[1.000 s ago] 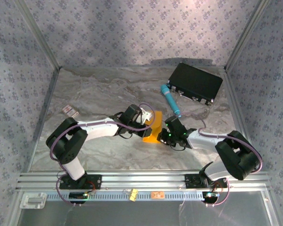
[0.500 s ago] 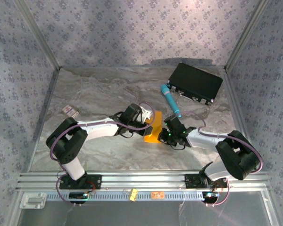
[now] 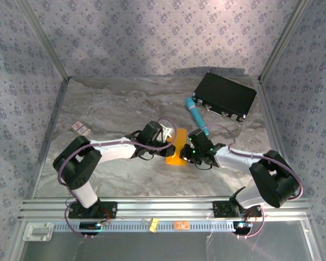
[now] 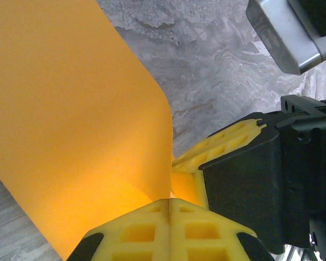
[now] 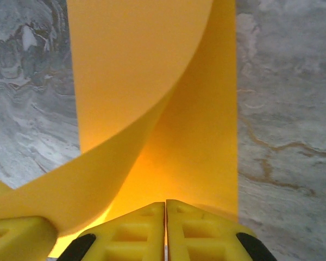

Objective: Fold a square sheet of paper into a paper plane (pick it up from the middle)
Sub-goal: Fold the triangle a second time at the center of the table.

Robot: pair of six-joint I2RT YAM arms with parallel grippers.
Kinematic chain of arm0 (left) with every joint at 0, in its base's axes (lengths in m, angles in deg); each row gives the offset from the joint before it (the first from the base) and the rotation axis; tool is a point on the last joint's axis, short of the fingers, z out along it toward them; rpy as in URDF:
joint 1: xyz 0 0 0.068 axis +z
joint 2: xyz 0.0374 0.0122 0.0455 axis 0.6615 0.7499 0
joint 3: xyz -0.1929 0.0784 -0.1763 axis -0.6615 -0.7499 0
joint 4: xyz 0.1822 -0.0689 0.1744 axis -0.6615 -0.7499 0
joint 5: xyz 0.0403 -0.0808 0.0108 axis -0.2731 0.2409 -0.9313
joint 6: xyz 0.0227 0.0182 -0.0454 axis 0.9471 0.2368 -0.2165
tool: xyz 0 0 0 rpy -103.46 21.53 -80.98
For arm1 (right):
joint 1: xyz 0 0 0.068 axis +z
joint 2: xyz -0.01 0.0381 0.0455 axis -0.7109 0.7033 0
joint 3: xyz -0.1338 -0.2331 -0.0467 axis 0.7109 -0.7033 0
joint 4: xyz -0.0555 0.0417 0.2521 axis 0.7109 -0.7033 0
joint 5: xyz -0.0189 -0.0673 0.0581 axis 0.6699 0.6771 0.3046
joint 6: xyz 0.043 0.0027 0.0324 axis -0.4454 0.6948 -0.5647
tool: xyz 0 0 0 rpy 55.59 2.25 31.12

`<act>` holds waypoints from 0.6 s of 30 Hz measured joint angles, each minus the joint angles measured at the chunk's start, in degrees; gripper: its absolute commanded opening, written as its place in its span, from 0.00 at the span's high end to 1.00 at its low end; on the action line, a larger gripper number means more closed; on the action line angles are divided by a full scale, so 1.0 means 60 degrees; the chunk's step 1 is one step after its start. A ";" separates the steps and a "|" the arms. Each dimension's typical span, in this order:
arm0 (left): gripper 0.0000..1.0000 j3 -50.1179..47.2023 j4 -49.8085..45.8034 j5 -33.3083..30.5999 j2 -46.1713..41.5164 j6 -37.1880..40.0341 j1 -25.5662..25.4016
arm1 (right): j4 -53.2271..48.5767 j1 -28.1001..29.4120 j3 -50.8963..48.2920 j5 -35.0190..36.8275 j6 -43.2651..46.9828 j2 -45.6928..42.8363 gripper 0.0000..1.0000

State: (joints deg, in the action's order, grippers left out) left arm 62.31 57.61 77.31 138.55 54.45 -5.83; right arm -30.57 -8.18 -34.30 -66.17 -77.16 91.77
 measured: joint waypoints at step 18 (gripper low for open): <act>1.00 0.0000 0.0080 0.0000 0.0157 -0.0543 -0.0229 | -0.1104 -0.0747 -0.0499 -0.0178 0.0845 -0.0477 0.89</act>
State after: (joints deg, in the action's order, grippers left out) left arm 62.31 58.09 77.31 139.49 51.20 -7.21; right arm -37.19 -12.66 -37.29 -67.25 -72.09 88.91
